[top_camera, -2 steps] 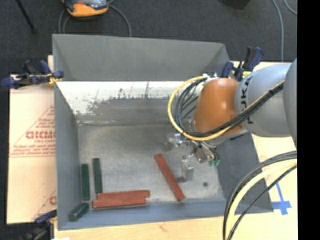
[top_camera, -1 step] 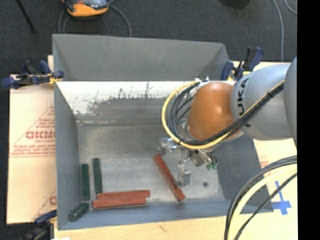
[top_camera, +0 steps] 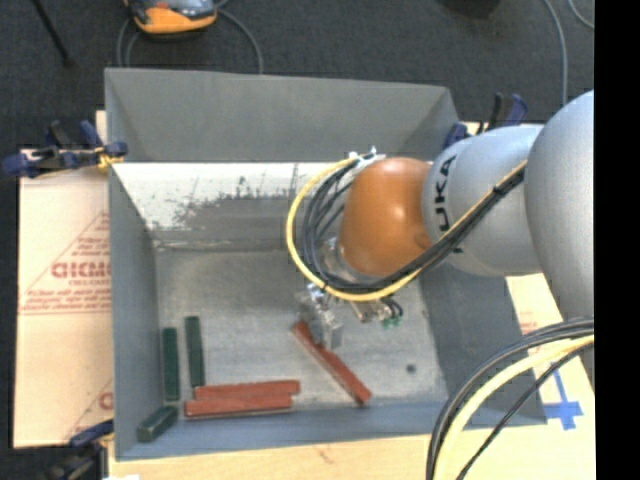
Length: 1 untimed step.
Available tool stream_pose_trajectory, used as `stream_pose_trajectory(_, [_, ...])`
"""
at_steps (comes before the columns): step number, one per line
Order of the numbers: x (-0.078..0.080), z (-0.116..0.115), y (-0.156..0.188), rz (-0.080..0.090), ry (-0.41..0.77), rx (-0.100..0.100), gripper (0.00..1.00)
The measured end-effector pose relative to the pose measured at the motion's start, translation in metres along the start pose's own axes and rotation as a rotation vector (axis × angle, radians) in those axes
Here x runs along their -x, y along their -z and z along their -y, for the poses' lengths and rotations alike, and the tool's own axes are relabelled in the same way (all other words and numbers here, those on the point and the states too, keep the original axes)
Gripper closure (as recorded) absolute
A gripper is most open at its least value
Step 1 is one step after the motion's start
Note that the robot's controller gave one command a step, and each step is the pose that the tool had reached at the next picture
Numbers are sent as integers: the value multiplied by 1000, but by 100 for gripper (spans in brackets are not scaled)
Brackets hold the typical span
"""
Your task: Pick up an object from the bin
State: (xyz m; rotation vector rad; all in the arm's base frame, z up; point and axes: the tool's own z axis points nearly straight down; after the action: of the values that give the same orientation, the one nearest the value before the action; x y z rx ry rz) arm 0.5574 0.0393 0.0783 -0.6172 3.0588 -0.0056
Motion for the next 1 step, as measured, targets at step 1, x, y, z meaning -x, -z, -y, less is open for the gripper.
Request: stream_pose_trajectory(1, [-5, -2, -6, -14, 2, 5, 0])
